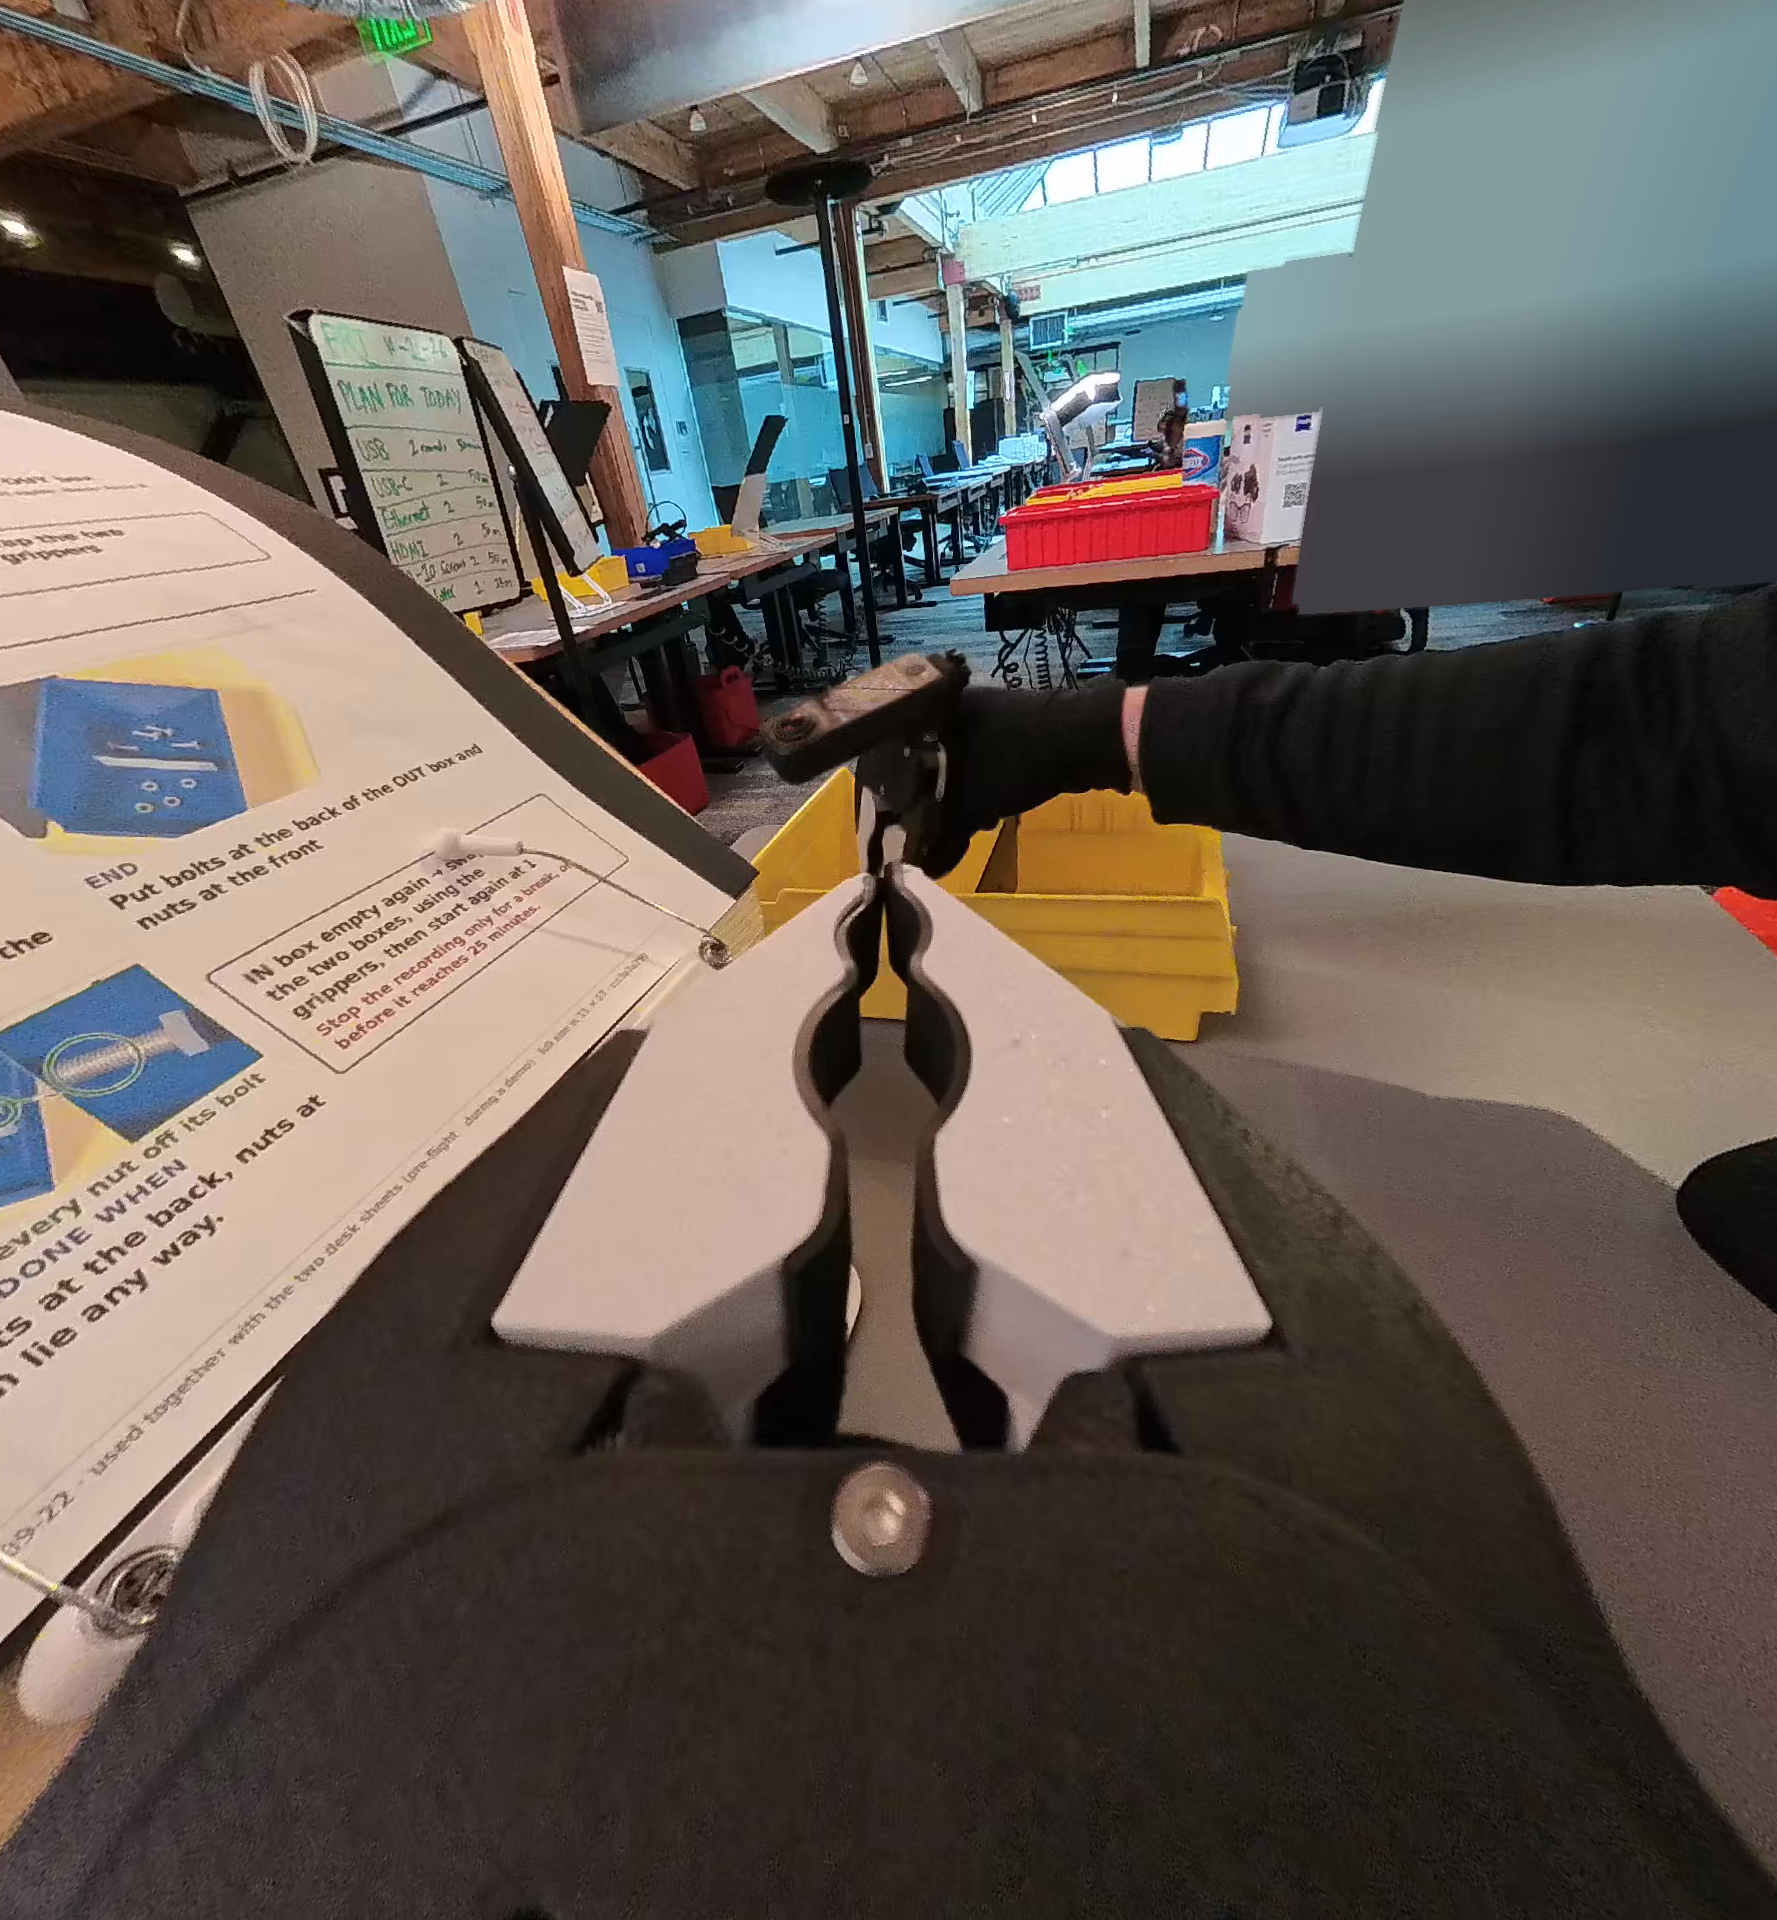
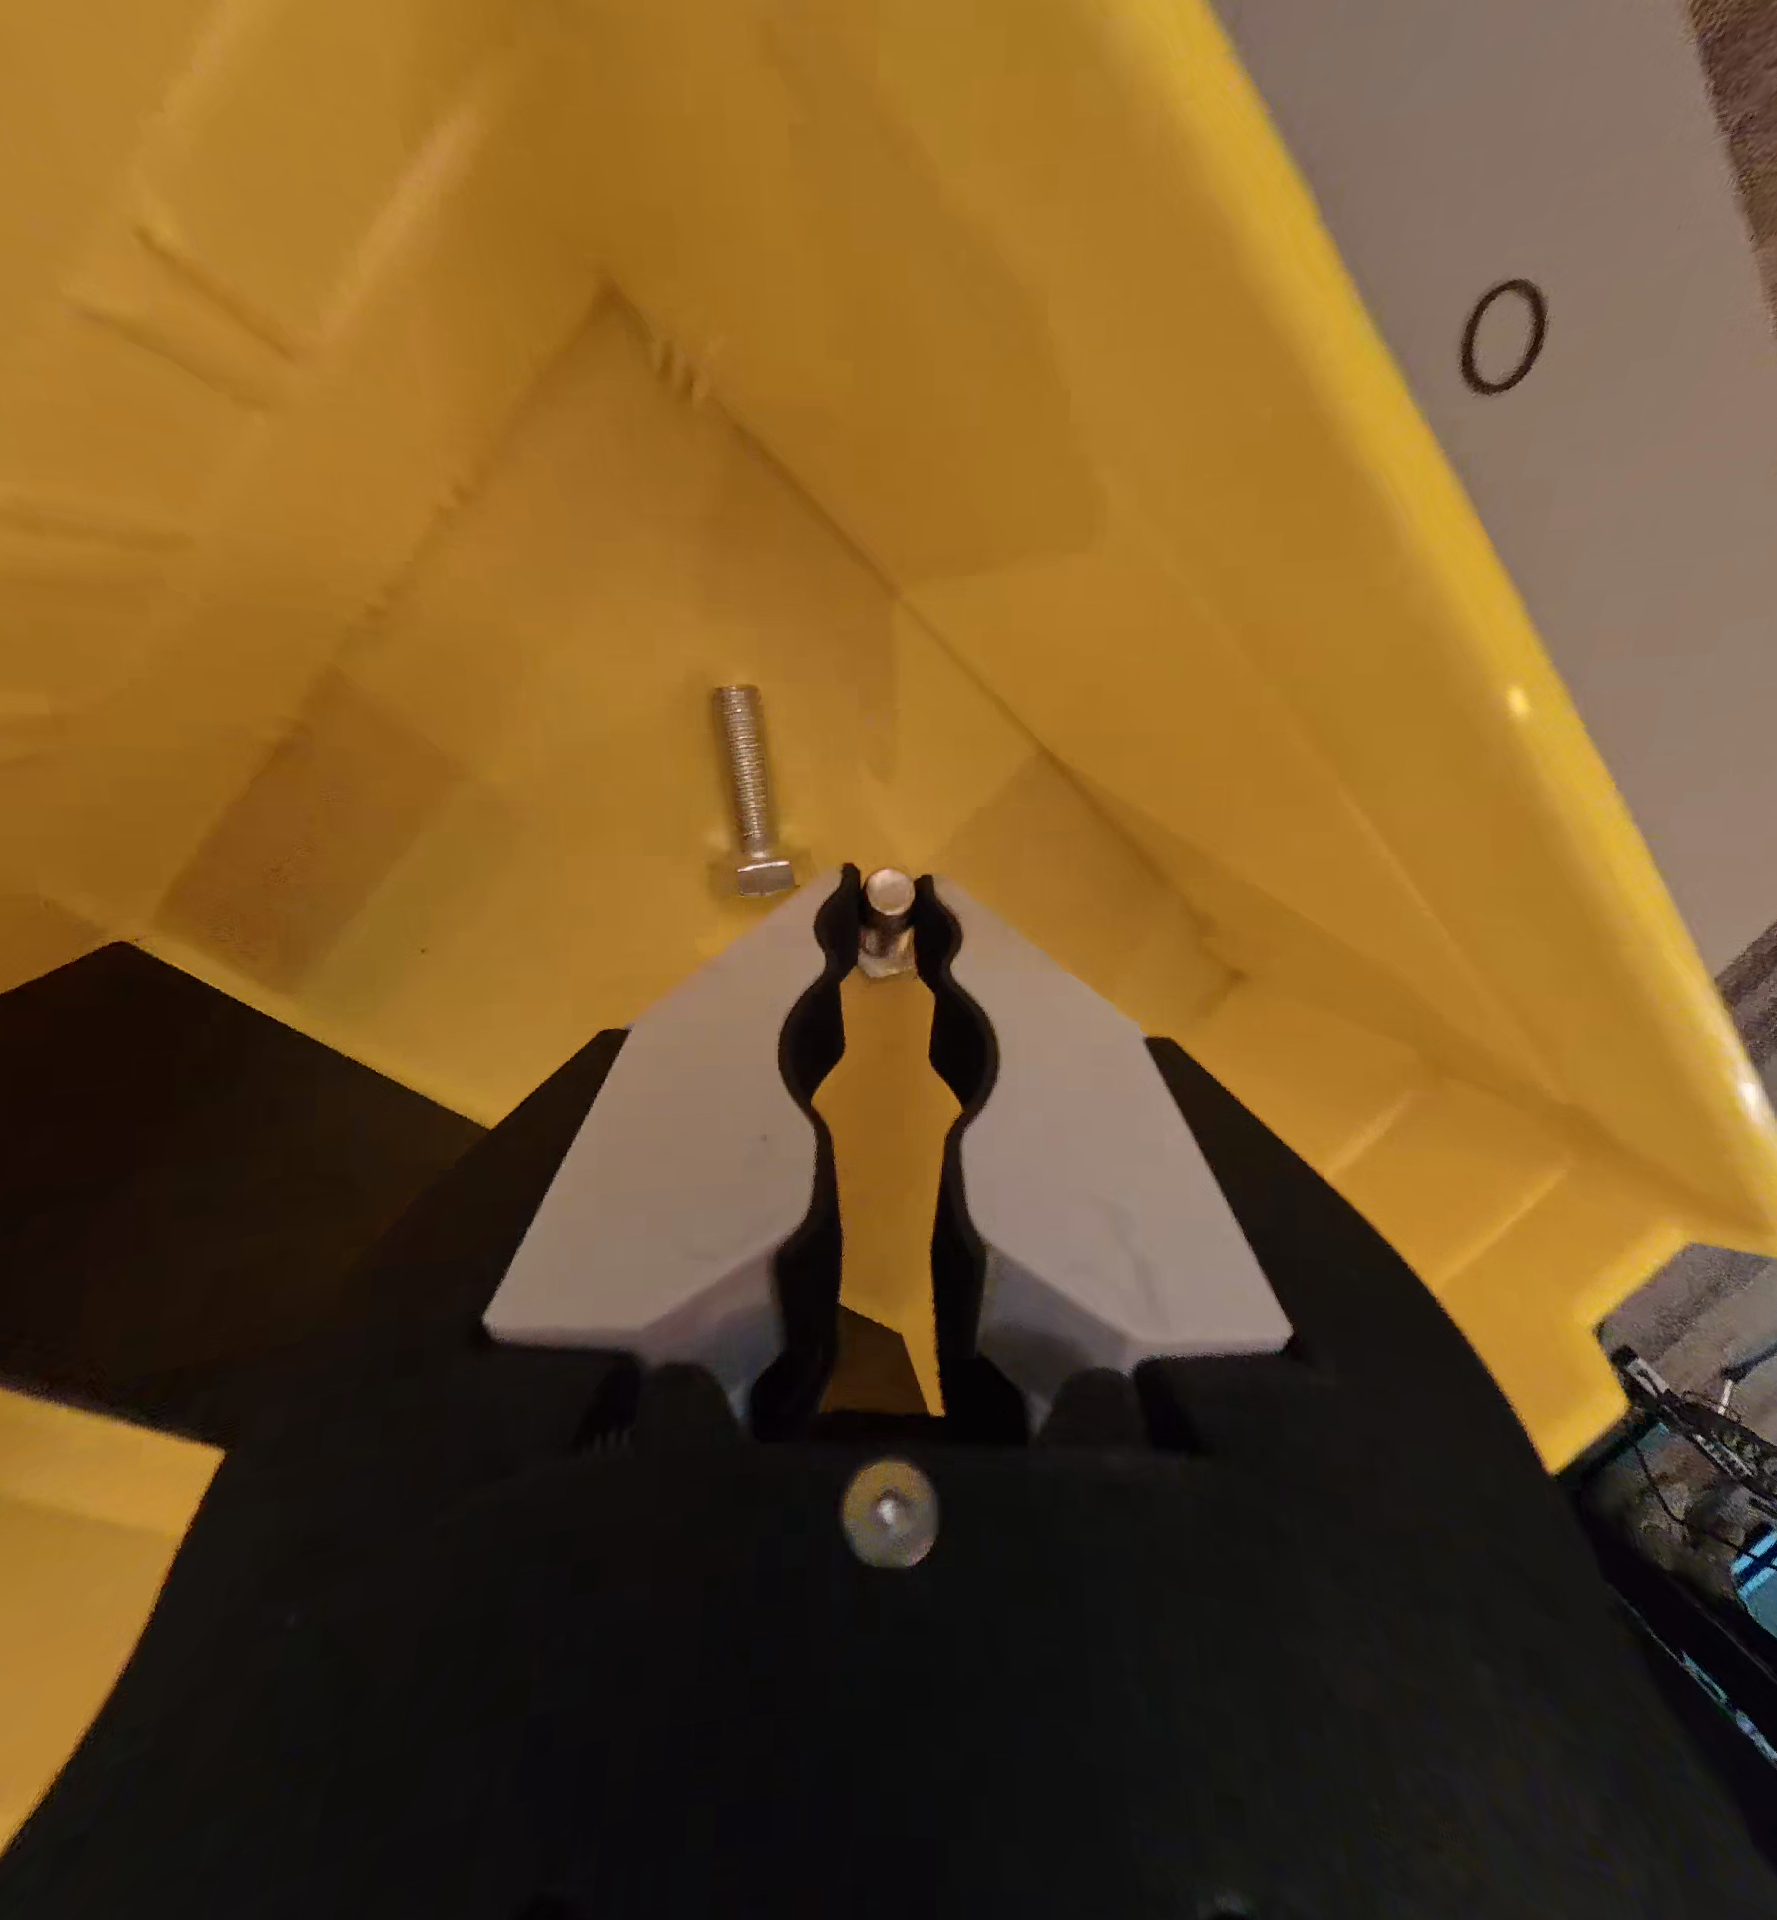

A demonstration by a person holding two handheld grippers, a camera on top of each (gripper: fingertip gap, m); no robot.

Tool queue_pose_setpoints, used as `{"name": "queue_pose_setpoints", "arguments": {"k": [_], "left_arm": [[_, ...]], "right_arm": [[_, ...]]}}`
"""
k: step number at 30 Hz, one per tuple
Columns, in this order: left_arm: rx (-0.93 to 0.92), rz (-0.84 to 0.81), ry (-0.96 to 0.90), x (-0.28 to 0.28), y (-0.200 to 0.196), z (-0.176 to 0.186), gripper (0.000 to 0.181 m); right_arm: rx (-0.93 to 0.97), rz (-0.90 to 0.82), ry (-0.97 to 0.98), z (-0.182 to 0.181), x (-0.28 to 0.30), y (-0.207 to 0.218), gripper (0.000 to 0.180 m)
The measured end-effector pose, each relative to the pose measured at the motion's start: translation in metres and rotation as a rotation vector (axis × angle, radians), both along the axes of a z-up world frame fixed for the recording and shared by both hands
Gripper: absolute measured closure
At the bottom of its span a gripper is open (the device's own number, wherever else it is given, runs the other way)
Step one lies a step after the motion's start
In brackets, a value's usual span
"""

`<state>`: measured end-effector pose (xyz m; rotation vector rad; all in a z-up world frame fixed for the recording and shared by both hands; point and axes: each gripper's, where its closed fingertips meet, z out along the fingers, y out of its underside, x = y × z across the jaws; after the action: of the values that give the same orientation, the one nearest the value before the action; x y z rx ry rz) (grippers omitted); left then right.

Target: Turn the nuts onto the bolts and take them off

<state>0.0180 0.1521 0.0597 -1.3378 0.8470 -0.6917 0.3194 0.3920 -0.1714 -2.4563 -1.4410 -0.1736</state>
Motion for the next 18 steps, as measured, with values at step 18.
{"name": "queue_pose_setpoints", "arguments": {"k": [18], "left_arm": [[-0.06, 0.126, 0.13, 0.006, 0.018, -0.021, 0.181]], "right_arm": [[0.52, 0.173, 0.489, 0.229, -0.133, -0.094, 0.166]]}}
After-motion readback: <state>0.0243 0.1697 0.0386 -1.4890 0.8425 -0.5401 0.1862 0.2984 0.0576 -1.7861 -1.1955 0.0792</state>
